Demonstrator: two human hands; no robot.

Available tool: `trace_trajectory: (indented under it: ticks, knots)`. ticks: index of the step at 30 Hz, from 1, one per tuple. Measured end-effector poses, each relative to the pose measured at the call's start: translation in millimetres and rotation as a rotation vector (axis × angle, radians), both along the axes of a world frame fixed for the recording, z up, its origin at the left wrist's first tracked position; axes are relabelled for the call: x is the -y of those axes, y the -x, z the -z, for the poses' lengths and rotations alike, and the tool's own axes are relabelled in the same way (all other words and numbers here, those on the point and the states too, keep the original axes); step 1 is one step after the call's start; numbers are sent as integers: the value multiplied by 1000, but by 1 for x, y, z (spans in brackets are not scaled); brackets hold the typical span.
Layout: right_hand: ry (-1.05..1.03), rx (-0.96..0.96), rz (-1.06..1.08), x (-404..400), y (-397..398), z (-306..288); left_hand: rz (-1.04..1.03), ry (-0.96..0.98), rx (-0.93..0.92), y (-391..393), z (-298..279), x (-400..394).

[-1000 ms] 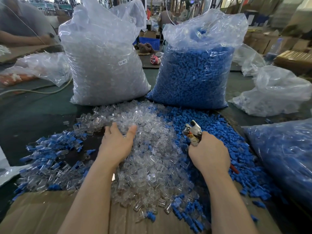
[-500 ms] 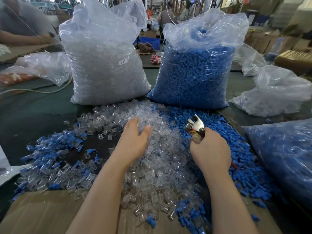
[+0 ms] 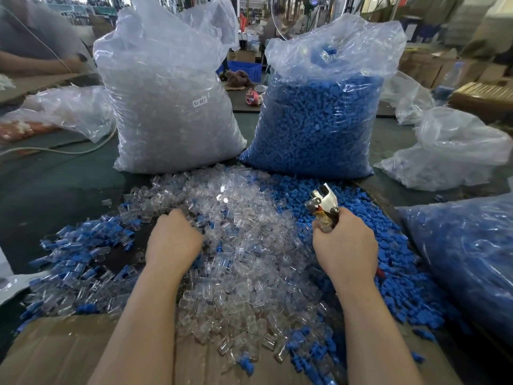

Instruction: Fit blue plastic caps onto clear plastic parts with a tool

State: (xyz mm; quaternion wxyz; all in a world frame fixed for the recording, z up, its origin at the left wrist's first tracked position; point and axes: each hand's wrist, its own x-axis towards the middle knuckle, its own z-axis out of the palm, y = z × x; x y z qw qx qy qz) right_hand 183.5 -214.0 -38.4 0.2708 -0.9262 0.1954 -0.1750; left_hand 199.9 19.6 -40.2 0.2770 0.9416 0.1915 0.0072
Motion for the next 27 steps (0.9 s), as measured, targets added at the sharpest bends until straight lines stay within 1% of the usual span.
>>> trace_trajectory:
  ticks: [3, 7, 10, 12, 15, 19, 27]
  knots:
    - [-10, -1, -7, 0, -2, 1, 5, 80, 89, 0, 2, 6]
    - [-25, 26, -30, 1, -2, 3, 6, 274, 162, 0, 2, 9]
    - [-75, 63, -64, 0, -2, 3, 15, 357, 292, 2, -2, 11]
    - [-129, 105, -80, 0, -3, 3, 66, 424, 341, 2, -7, 18]
    - [-223, 170, -110, 0, -2, 3, 157, 591, 333, 4, -13, 33]
    - [-261, 225, -145, 1, -2, 2, 244, 784, 273, 6, -15, 49]
    - [-388, 305, -237, -2, 0, 1, 291, 876, 257, 8, -17, 59]
